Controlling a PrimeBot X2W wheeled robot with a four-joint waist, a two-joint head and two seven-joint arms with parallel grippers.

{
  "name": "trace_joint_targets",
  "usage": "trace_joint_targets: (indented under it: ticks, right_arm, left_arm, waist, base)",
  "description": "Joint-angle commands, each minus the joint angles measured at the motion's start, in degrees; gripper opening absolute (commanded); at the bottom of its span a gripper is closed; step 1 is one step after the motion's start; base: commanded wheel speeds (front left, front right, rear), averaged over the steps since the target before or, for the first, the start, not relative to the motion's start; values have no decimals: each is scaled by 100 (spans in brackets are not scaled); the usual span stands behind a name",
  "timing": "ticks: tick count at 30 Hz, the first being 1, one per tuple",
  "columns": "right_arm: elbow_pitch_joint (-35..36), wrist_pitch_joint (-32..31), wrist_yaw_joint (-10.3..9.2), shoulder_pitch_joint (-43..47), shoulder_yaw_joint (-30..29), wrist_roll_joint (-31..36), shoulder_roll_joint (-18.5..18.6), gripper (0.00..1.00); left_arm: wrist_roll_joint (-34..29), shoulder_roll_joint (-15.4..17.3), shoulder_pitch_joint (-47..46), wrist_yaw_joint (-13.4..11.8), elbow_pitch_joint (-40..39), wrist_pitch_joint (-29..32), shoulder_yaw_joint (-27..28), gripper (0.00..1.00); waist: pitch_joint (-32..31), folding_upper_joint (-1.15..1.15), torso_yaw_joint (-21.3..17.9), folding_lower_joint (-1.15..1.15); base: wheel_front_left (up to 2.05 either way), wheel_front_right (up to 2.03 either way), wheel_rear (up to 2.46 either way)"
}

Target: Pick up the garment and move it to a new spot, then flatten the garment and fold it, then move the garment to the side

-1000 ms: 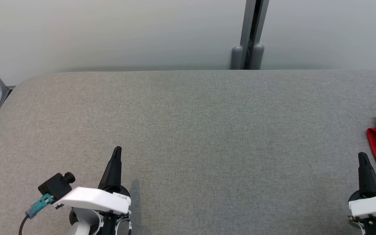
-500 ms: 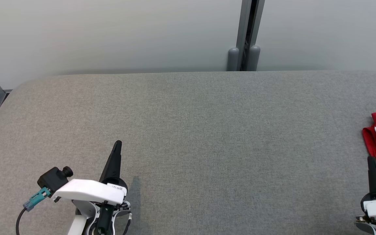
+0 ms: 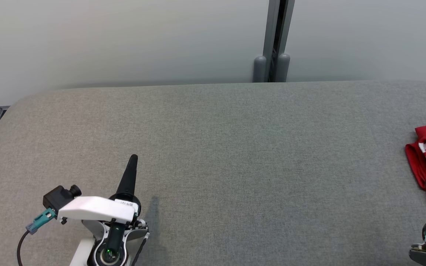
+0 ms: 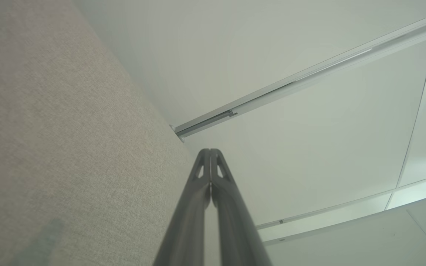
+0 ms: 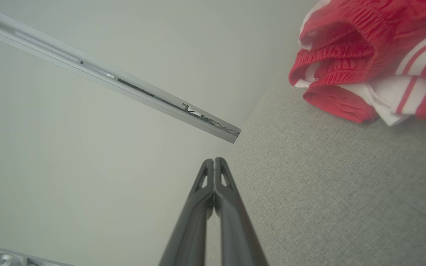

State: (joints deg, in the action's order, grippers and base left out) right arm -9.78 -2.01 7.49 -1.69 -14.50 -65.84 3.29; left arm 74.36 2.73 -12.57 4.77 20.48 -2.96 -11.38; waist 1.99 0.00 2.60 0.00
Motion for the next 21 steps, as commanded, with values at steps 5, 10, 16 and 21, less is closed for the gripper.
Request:
trace_joint_targets:
  ticks: [5,10,16,21]
  right_arm:
    - [97,-125,1,53,-130,-448,12,0]
    - [111,-205,1,70,-196,-731,6,0]
    - [120,-279,1,84,-274,-1005,1,0]
    - [128,-348,1,110,-330,-1274,-5,0]
  left_arm:
    - [360,17,-271,71,69,83,22,0]
    - [603,18,-331,93,141,136,22,0]
    - [824,18,-417,126,210,183,23,0]
    - [1052,20,-468,144,288,233,23,0]
  waist:
    - [-19,0,-30,0]
    - [-35,0,-55,0]
    - [-51,0,-80,0]
    - [-66,0,-105,0]
  base:
    - [0,0,0]
    - [0,0,0]
    - [0,0,0]
    - [0,0,0]
